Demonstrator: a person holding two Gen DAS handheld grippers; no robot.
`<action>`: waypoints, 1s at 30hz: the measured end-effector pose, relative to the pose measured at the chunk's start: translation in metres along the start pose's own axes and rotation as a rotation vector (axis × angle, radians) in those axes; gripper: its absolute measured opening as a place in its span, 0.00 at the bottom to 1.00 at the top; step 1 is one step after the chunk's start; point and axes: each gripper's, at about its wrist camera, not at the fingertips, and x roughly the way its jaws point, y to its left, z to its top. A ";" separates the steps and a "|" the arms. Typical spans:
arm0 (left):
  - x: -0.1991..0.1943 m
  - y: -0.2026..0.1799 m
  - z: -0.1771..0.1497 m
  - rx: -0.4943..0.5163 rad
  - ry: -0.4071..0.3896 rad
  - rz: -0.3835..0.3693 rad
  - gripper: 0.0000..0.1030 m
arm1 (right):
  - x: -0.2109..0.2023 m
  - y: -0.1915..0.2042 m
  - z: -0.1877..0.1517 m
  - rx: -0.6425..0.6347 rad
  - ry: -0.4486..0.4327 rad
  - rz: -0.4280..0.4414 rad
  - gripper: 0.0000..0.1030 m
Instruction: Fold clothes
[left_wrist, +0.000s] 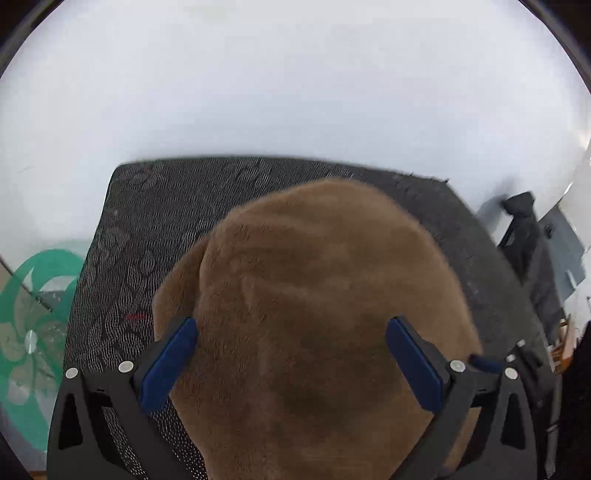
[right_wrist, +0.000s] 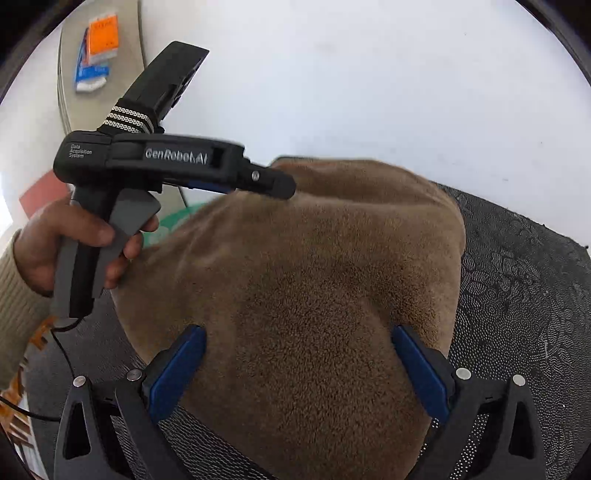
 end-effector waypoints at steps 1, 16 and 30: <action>0.004 0.000 -0.004 0.001 0.007 0.012 1.00 | 0.000 0.002 -0.001 -0.006 -0.004 -0.003 0.99; 0.008 -0.004 -0.021 0.034 -0.085 0.072 1.00 | 0.001 -0.001 -0.003 -0.057 -0.004 -0.046 0.99; 0.008 -0.001 -0.030 0.027 -0.136 0.059 1.00 | 0.022 -0.011 0.003 -0.094 0.017 -0.082 0.99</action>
